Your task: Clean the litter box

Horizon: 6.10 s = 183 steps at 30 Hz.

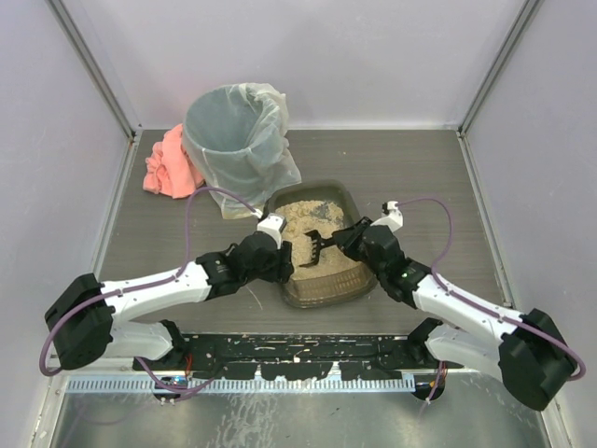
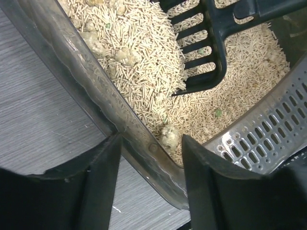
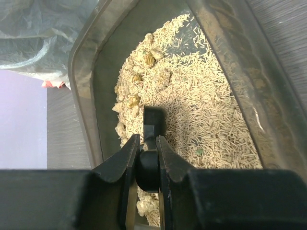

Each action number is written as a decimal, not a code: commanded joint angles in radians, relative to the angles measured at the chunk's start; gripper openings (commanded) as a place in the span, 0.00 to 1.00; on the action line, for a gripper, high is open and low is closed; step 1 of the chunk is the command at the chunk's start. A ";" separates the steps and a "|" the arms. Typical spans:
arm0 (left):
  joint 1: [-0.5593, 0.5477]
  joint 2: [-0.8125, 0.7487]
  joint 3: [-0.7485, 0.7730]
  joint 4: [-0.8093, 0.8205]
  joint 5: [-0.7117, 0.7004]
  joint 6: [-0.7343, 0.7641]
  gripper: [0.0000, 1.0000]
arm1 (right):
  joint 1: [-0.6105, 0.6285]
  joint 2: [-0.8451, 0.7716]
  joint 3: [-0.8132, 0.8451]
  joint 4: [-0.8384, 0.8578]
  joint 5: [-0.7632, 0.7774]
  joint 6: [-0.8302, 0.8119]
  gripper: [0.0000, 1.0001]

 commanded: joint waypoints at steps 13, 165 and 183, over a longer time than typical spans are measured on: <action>-0.009 -0.325 0.019 -0.127 -0.150 0.018 0.85 | -0.051 -0.209 -0.065 0.028 -0.003 0.029 0.01; -0.008 -0.671 -0.055 -0.428 -0.311 0.007 0.97 | -0.410 -0.010 0.452 -0.374 -0.301 -0.511 0.01; -0.008 -0.677 -0.065 -0.437 -0.302 -0.002 0.98 | -0.142 0.315 0.717 -0.467 0.067 -0.663 0.01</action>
